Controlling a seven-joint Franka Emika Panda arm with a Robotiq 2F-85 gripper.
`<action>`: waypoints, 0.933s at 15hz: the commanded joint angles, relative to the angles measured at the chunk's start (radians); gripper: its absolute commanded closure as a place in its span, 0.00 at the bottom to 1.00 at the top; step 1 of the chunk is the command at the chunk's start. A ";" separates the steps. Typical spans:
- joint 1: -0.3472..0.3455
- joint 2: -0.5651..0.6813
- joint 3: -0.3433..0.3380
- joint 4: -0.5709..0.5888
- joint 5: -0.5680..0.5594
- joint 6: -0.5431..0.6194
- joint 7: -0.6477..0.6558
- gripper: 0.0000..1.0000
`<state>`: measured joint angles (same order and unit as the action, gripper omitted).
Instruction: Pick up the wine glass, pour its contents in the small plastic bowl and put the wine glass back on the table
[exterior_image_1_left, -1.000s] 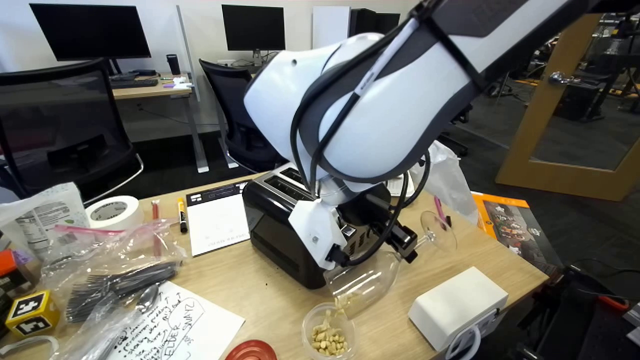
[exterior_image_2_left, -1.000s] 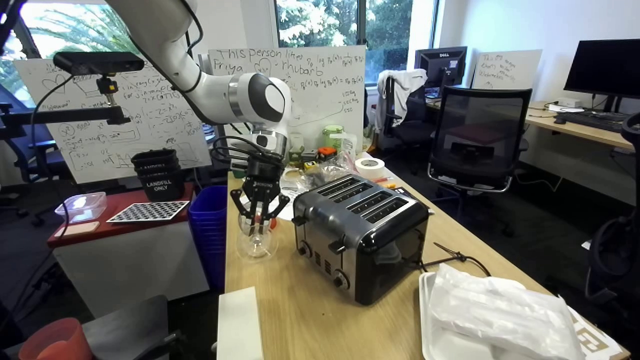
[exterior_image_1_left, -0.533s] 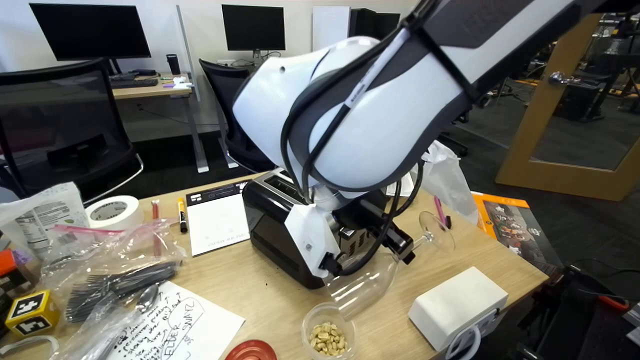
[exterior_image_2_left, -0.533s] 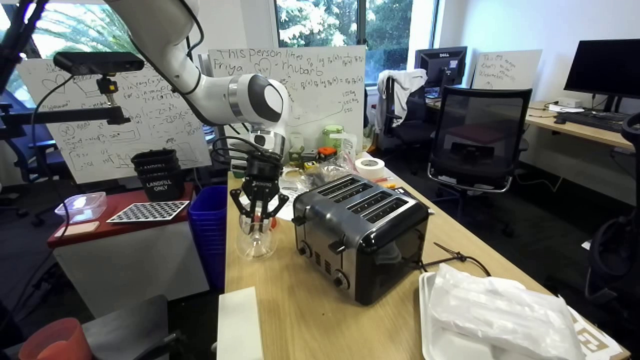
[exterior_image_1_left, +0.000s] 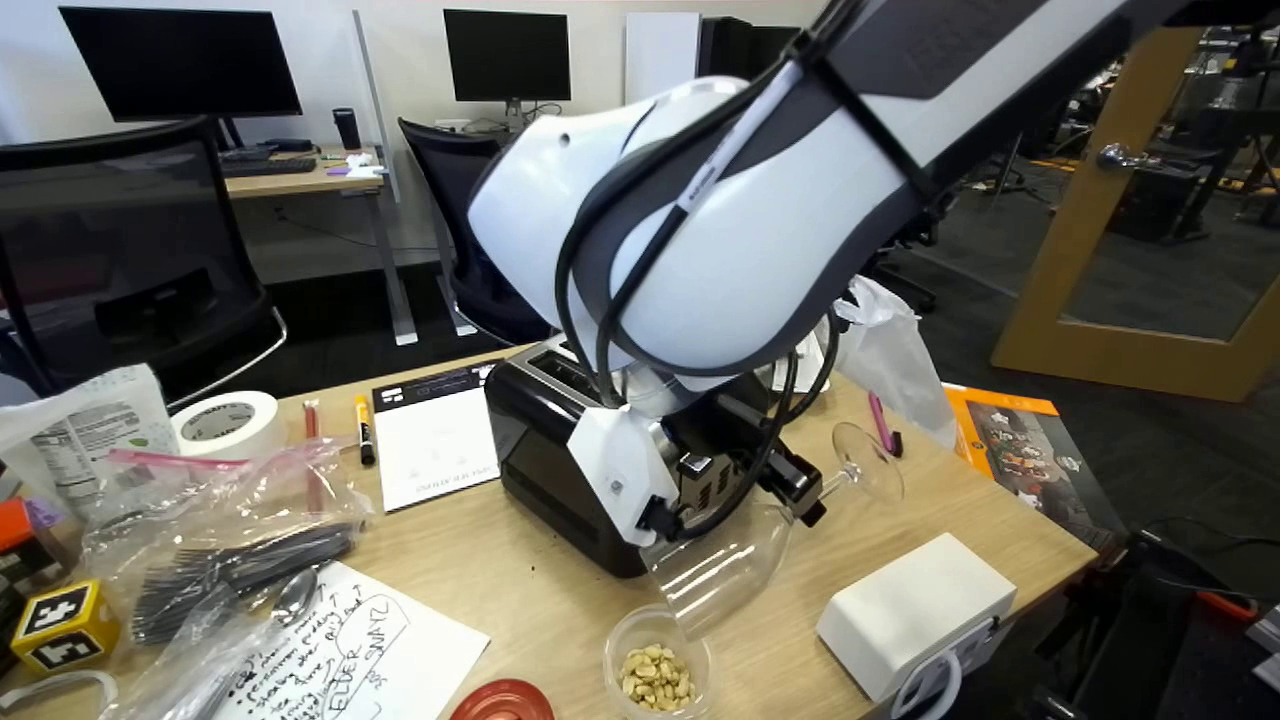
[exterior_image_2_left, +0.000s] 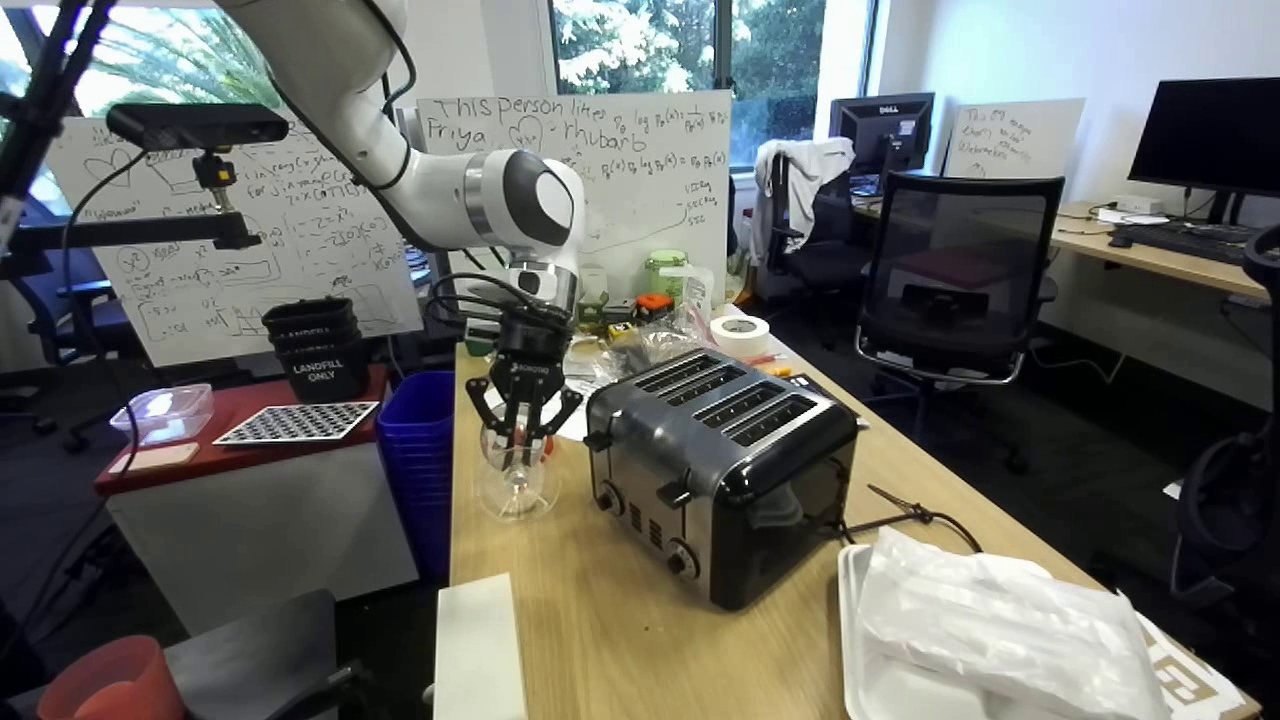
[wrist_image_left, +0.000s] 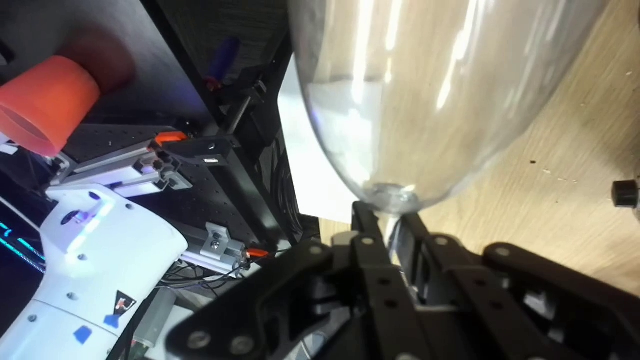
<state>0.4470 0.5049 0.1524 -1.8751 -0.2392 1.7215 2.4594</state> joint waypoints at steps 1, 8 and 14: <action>-0.057 -0.039 0.015 -0.041 0.065 0.068 -0.109 0.96; -0.206 -0.091 -0.003 -0.209 0.215 0.404 -0.440 0.96; -0.361 -0.149 -0.006 -0.408 0.489 0.611 -0.876 0.96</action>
<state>0.1512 0.4202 0.1301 -2.1838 0.1189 2.2521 1.7758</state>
